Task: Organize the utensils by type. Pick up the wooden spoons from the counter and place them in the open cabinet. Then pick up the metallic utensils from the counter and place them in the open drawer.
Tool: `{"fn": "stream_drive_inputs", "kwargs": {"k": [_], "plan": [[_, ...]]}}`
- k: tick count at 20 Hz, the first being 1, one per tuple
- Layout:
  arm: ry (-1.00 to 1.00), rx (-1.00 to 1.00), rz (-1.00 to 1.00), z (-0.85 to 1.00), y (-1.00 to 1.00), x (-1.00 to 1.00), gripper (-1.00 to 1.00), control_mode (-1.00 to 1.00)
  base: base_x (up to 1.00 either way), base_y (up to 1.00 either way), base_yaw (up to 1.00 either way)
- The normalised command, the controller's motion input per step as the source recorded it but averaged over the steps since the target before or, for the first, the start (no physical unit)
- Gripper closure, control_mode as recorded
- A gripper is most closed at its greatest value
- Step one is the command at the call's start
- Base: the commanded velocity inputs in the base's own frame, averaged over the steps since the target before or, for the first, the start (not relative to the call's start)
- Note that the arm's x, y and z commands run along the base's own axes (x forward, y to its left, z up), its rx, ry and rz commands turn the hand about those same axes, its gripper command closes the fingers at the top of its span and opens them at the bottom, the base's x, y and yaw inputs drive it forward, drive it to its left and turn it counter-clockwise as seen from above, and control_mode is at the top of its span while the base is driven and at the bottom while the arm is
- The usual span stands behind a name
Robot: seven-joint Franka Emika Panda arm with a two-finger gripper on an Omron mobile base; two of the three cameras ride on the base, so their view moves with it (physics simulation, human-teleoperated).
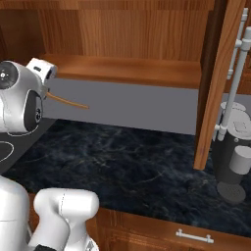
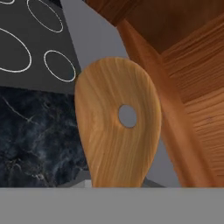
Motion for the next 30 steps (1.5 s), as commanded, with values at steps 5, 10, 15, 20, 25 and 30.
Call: {"fn": "stream_drive_inputs", "kwargs": {"k": [5,10,15,20,25,30], "plan": [[-0.16,-0.31,0.02,0.41,0.0,0.0,1.0,-1.0,0.0,0.0,0.0],[-0.11,-0.21,0.0,0.46,0.0,0.08,1.0,-1.0,0.0,0.0,0.0],[-0.04,-0.07,0.04,0.27,-0.02,0.36,1.0,-1.0,0.0,0.0,0.0],[0.0,-0.01,0.1,0.02,-0.1,0.54,1.0,-1.0,0.0,0.0,0.0],[-0.01,-0.09,0.07,-0.03,-0.02,0.56,1.0,-1.0,0.0,0.0,0.0],[-0.01,-0.08,0.01,-0.01,-0.01,0.64,1.0,-1.0,0.0,0.0,0.0]]}}
